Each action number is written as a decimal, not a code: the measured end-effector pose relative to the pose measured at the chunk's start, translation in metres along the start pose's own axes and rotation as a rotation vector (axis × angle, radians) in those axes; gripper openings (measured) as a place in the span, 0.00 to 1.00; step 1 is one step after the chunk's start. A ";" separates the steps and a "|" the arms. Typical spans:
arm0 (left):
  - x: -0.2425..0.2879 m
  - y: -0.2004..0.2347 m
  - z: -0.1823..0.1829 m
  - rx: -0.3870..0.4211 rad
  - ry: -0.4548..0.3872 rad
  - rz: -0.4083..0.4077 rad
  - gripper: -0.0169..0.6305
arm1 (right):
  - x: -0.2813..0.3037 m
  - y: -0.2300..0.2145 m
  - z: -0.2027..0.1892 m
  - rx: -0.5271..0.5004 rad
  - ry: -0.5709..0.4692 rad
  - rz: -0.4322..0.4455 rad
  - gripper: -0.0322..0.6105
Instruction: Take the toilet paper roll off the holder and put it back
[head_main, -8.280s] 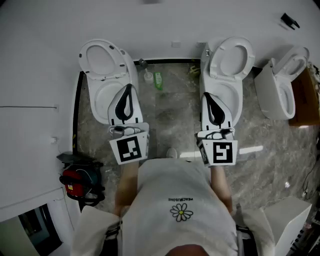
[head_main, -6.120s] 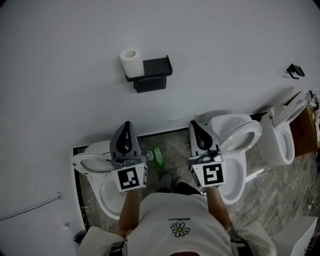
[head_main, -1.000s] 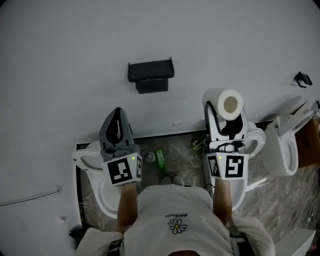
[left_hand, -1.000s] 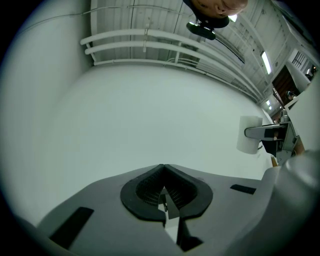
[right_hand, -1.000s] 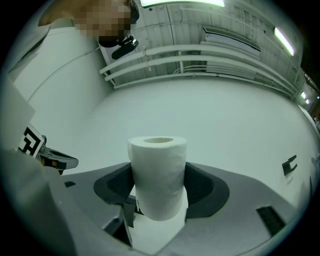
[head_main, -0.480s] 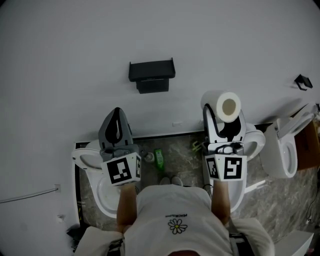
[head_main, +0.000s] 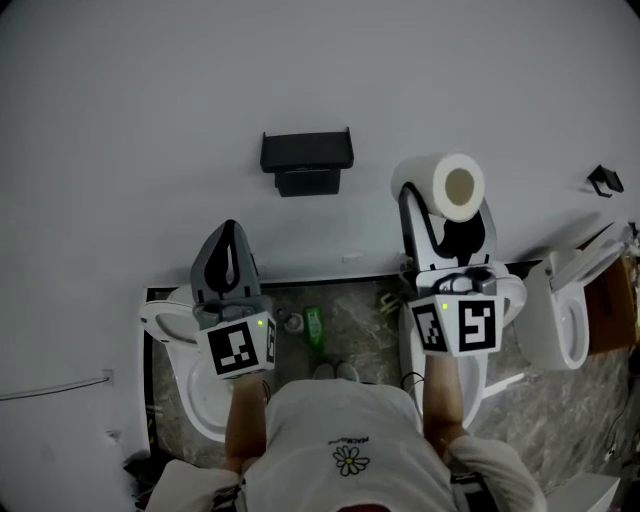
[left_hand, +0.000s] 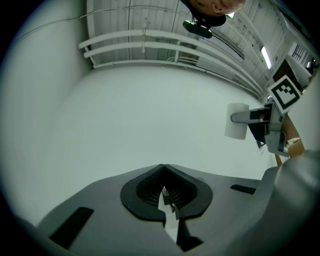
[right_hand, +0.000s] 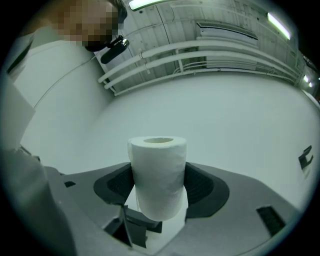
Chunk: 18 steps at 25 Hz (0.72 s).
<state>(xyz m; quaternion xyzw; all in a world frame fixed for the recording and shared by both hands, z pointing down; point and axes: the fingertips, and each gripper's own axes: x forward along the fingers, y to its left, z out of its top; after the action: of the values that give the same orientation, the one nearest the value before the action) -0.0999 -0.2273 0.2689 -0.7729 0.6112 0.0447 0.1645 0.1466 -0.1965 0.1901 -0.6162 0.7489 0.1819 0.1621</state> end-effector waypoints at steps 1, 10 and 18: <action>0.000 0.002 0.000 -0.001 0.002 0.004 0.05 | 0.014 0.004 0.006 0.016 0.006 0.021 0.52; -0.007 0.028 -0.016 -0.023 0.045 0.055 0.05 | 0.125 0.047 0.002 0.073 0.188 0.172 0.52; -0.015 0.044 -0.029 -0.043 0.077 0.087 0.05 | 0.172 0.079 -0.060 0.110 0.402 0.247 0.52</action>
<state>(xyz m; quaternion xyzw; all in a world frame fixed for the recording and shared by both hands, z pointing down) -0.1494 -0.2310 0.2913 -0.7501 0.6489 0.0351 0.1222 0.0354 -0.3599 0.1682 -0.5339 0.8447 0.0328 0.0196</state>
